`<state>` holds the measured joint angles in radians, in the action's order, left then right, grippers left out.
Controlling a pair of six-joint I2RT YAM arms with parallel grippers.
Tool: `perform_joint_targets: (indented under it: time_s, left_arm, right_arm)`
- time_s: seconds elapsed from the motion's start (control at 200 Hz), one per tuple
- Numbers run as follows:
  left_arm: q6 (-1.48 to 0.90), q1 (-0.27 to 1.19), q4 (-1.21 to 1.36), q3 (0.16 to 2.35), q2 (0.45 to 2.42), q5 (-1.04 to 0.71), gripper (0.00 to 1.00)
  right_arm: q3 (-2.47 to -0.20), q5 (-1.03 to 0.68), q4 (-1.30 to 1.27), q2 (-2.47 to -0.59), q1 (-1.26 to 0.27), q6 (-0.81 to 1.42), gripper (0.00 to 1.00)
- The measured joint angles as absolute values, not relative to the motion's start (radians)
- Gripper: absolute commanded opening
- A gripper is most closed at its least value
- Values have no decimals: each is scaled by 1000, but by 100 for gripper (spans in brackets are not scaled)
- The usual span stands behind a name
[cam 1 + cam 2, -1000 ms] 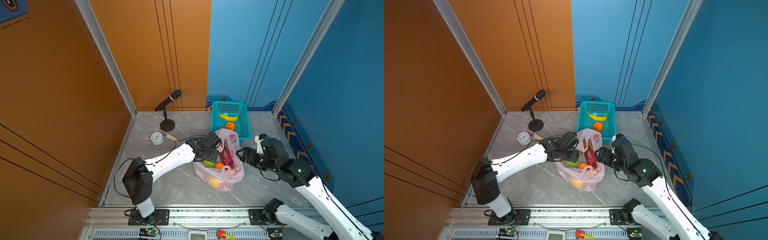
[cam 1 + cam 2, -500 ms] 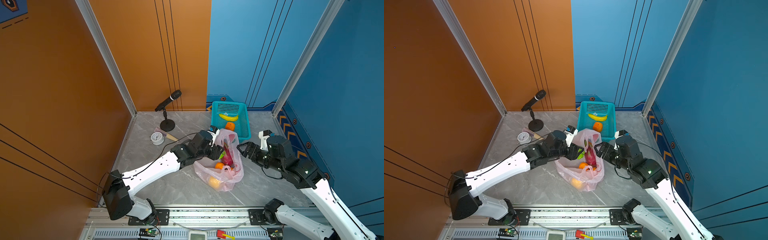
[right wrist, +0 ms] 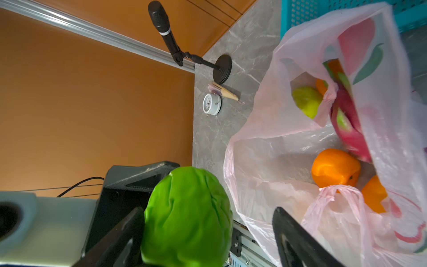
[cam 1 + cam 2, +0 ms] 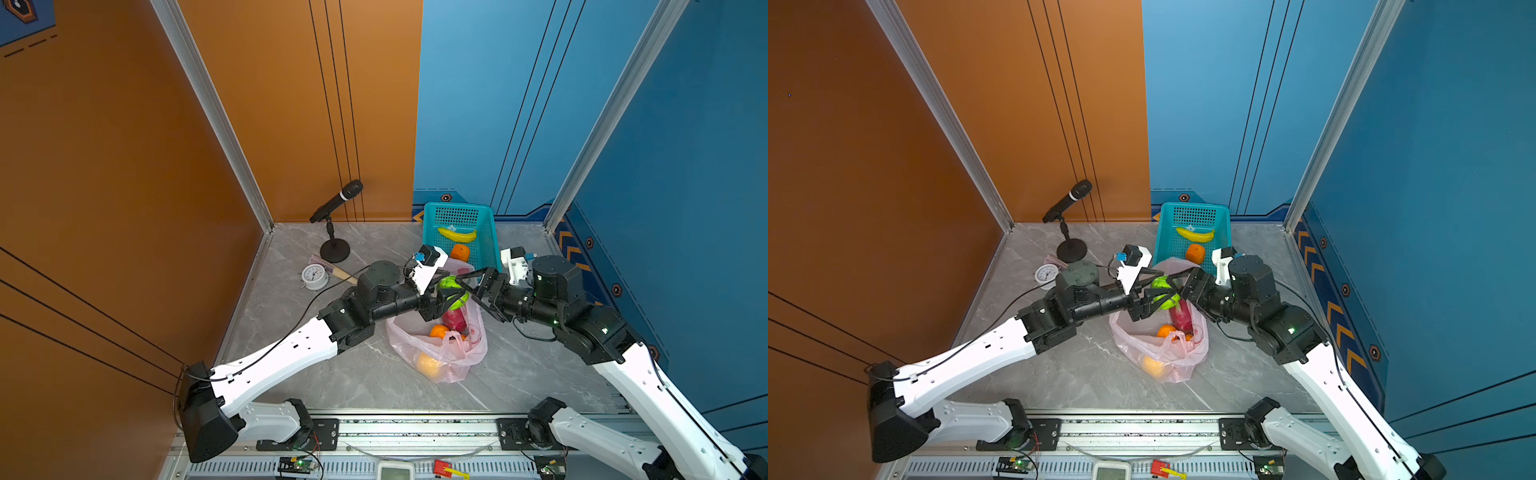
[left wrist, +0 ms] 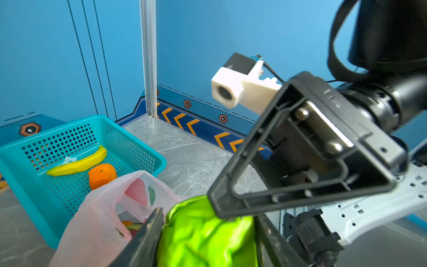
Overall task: Untie the knot of the plastic bag and take out the fruit
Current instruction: 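Pass the green fruit from the left gripper to the right gripper, then carry the green fruit to the basket with the right gripper while the left draws back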
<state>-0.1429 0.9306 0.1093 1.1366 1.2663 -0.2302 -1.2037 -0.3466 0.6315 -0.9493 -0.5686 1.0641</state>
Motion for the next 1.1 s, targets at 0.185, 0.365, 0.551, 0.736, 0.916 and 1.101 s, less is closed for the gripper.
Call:
perform_joint_targets:
  time_s: [0.185,0.365,0.551,0.736,0.916,1.101]
  left_arm:
    - [-89,934,135,1133,1263,-269,43]
    - [-41,939,148,1134,1262,-284,43]
    - [1,938,116,1154,1264,-280,52]
    - [24,938,105,1169,1275,-261,84]
    - [49,930,104,1169,1279,-222,98]
    - [53,886,69,1169,1267,-182,98]
  right_arm:
    - [-1204,-388,598,-954,-585,1083,79]
    - [-1202,-421,557,-972,-602,1118,62]
    - [-1201,-422,546,-976,-602,1142,44]
    - [-1208,-415,538,-994,-596,1142,37]
    - [-1259,-380,545,-1057,-569,1116,36]
    - [-1340,-335,558,-1114,-513,1064,36]
